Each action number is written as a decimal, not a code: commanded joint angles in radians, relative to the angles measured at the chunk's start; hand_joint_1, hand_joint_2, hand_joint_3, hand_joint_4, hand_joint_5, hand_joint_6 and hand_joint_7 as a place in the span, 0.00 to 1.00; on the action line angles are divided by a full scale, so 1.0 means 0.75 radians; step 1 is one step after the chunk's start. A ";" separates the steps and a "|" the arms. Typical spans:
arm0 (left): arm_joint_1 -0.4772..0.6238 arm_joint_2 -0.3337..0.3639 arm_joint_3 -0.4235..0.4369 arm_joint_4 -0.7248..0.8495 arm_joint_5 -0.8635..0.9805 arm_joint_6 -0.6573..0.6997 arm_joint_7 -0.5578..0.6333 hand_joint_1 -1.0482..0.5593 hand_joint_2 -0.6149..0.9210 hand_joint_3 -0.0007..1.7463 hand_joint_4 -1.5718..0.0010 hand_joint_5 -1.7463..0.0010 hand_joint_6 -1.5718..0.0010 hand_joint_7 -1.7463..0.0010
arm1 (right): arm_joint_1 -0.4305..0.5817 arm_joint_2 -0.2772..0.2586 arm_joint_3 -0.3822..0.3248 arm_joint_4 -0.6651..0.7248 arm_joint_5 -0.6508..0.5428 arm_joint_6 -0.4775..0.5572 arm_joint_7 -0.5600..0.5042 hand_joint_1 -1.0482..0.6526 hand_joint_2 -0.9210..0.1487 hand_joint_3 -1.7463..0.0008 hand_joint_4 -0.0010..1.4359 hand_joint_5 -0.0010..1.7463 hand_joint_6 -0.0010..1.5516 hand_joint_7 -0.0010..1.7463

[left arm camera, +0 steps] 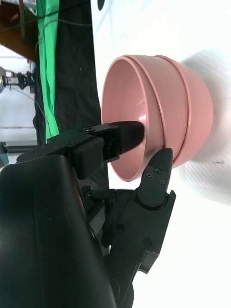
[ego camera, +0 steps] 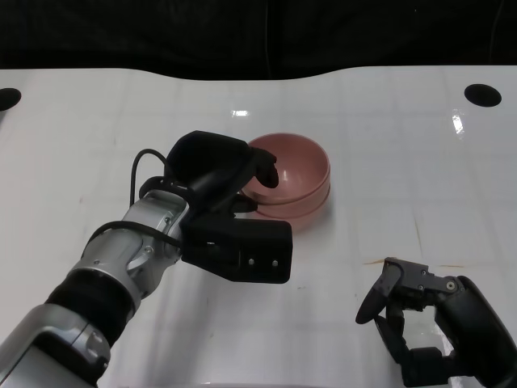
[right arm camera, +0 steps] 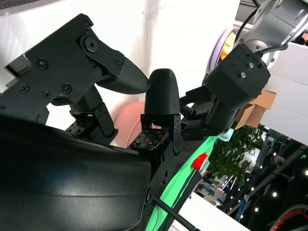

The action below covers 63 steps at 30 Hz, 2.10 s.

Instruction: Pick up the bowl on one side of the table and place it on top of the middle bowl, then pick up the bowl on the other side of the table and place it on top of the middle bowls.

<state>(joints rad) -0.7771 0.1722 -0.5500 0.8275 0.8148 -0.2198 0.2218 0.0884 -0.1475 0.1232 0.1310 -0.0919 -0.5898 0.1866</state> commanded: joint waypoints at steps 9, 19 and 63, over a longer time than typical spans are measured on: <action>0.140 0.123 0.051 -0.450 -0.012 0.077 -0.099 0.32 1.00 0.06 1.00 0.78 0.83 1.00 | 0.009 -0.008 -0.021 -0.008 0.031 0.006 0.002 0.49 0.45 0.27 0.62 1.00 0.49 0.86; 0.422 0.241 0.212 -0.967 -0.139 0.088 -0.288 0.27 1.00 0.15 1.00 0.82 0.85 0.99 | -0.004 -0.005 -0.022 0.021 0.034 -0.006 0.001 0.50 0.46 0.27 0.62 1.00 0.50 0.85; 1.412 -0.070 0.767 -1.232 -1.616 -0.124 -0.742 0.60 0.86 0.50 0.44 0.02 0.48 0.17 | -0.005 -0.019 -0.038 0.004 0.146 0.080 0.101 0.53 0.40 0.32 0.60 1.00 0.52 0.78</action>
<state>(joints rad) 0.2899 0.1232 0.0128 -0.1066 -0.3800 -0.3231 -0.3250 0.0878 -0.1507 0.1118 0.1265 -0.0011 -0.5225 0.2560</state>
